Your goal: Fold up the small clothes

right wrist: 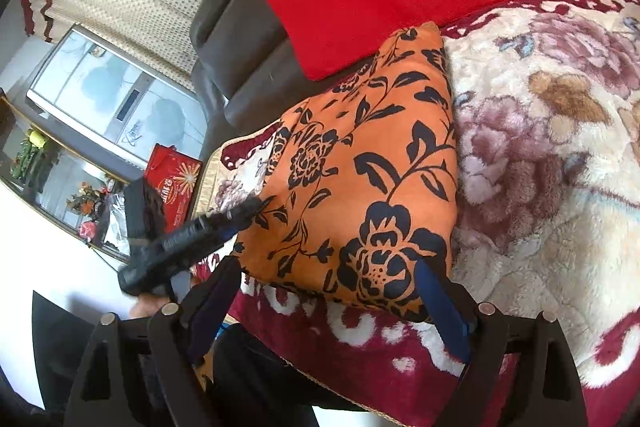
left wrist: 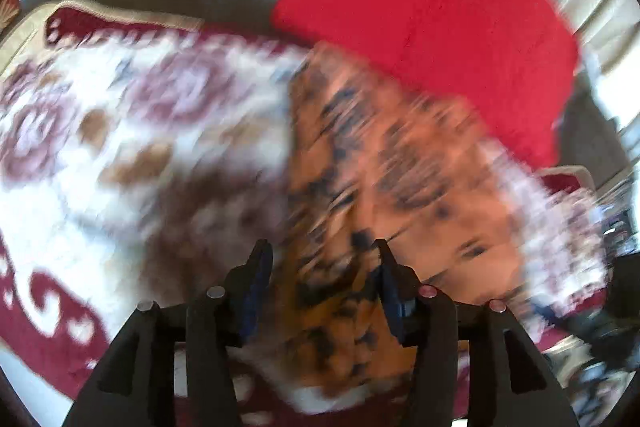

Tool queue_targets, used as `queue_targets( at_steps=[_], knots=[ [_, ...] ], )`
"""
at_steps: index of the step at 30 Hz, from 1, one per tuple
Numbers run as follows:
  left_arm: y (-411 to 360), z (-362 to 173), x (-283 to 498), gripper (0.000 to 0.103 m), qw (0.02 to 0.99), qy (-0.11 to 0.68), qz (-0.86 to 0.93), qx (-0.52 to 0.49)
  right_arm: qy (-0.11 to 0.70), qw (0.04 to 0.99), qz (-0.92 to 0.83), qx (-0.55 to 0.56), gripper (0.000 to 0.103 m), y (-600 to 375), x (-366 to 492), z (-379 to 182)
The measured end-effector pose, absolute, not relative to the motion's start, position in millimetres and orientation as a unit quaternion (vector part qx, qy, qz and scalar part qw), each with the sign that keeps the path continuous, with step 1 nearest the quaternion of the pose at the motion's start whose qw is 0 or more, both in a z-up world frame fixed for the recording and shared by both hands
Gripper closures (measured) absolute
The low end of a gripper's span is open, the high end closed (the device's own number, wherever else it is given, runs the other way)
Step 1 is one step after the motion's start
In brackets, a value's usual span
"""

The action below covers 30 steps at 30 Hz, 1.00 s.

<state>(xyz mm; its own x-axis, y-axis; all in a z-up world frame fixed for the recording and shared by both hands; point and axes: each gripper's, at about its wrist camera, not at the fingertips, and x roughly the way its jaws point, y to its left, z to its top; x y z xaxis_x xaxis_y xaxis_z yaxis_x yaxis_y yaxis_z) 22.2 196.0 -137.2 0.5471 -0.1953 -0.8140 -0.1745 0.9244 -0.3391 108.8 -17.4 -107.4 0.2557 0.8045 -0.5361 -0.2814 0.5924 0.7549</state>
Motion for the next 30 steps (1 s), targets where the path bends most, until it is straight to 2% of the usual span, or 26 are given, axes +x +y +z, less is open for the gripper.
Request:
queue_targets(
  at_steps=[1, 3, 8, 11, 16, 19, 20, 21, 22, 25, 27, 28, 29, 30],
  knots=[
    [209.7, -151.3, 17.6, 0.050, 0.842, 0.475, -0.022, -0.254, 0.493, 0.742, 0.365, 0.270, 0.012, -17.3, 108.7, -109.3],
    [217.1, -143.9, 8.8, 0.050, 0.840, 0.464, -0.018, -0.281, 0.498, 0.738, 0.363, 0.275, 0.012, -18.8, 107.2, -110.1],
    [196.8, -80.0, -4.1, 0.051, 0.894, 0.401, 0.004, -0.200, 0.498, 0.737, 0.347, 0.298, 0.012, -39.7, 113.1, -114.0],
    [177.6, -56.5, 9.5, 0.048, 0.918, 0.364, -0.015, -0.156, 0.503, 0.727, 0.335, 0.325, 0.012, -47.7, 126.1, -120.8],
    [165.6, -105.5, 53.4, 0.048, 0.889, 0.447, 0.039, -0.088, 0.537, 0.694, 0.331, 0.348, 0.012, -41.1, 161.7, -146.8],
    [173.3, -127.1, 57.8, 0.040, 0.884, 0.450, 0.047, -0.113, 0.570, 0.670, 0.333, 0.340, 0.013, -26.5, 179.6, -169.0],
    [177.4, -129.8, 57.3, 0.037, 0.883, 0.449, 0.051, -0.123, 0.572, 0.677, 0.340, 0.315, 0.020, -16.8, 181.3, -167.3],
    [181.5, -130.9, 56.4, 0.037, 0.882, 0.449, 0.050, -0.135, 0.574, 0.676, 0.350, 0.303, 0.033, -9.5, 181.1, -164.7],
    [185.7, -131.5, 55.8, 0.037, 0.881, 0.449, 0.048, -0.141, 0.577, 0.688, 0.341, 0.277, 0.060, -1.4, 178.1, -158.1],
    [191.4, -134.1, 54.0, 0.036, 0.885, 0.444, 0.044, -0.135, 0.544, 0.749, 0.323, 0.195, 0.065, 12.9, 159.6, -126.0],
    [194.0, -136.8, 52.8, 0.035, 0.886, 0.440, 0.041, -0.142, 0.536, 0.767, 0.310, 0.171, 0.065, 12.9, 152.0, -128.4],
    [197.1, -138.5, 52.0, 0.034, 0.886, 0.438, 0.039, -0.149, 0.553, 0.759, 0.298, 0.170, 0.061, 11.3, 154.0, -143.6],
    [195.6, -143.5, 50.3, 0.033, 0.886, 0.437, 0.039, -0.148, 0.574, 0.739, 0.289, 0.201, 0.047, 3.5, 156.6, -163.5],
    [196.4, -144.7, 48.8, 0.033, 0.888, 0.435, 0.039, -0.145, 0.564, 0.725, 0.300, 0.257, 0.046, -8.3, 156.0, -168.0]
  ],
)
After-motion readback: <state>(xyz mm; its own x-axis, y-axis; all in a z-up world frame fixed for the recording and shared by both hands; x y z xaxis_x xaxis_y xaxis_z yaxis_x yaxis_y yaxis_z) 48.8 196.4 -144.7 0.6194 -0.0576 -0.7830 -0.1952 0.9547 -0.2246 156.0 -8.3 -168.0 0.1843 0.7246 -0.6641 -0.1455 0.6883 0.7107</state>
